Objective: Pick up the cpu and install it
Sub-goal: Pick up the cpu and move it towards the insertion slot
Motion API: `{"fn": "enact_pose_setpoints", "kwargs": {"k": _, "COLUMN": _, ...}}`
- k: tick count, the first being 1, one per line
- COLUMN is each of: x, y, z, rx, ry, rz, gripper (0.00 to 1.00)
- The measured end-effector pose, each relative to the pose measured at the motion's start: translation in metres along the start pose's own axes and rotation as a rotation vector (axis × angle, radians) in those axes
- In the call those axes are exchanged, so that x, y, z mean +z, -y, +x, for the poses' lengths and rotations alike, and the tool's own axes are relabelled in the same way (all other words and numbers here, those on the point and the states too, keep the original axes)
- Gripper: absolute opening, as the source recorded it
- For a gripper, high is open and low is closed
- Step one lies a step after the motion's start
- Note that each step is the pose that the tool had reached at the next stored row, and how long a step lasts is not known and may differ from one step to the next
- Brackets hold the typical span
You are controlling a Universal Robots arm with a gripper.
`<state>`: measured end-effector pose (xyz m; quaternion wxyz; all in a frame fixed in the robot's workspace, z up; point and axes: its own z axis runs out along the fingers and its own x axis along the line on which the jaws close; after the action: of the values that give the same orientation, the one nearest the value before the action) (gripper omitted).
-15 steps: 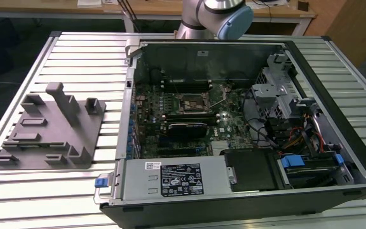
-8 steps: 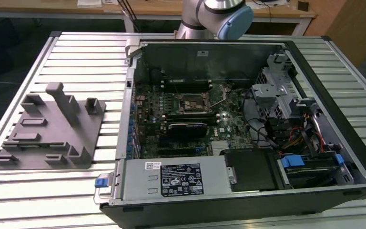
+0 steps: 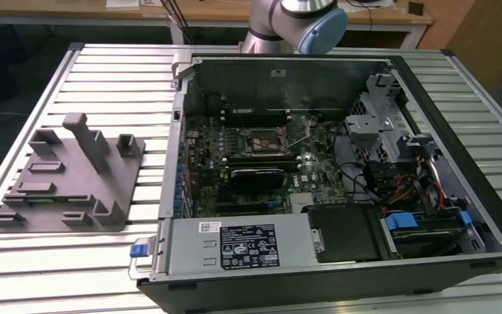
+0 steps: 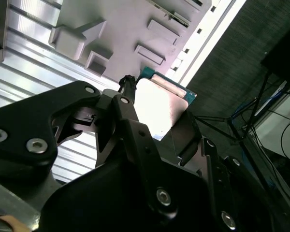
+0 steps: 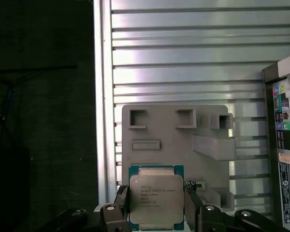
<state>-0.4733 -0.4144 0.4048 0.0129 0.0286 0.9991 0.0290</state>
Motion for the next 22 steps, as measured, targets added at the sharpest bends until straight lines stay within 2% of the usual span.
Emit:
{"fn": "enact_pose_setpoints", "kwargs": {"k": 6, "x": 0.0002, "y": -0.0006, "z": -0.0109, "rx": 0.000, "ry": -0.0001, "rz": 0.0001, "gripper": 0.54}}
{"fn": "enact_pose_setpoints", "kwargs": {"k": 22, "x": 0.0014, "y": -0.0030, "z": -0.0533, "rx": 0.000, "ry": -0.0008, "rz": 0.0001, "gripper": 0.54}}
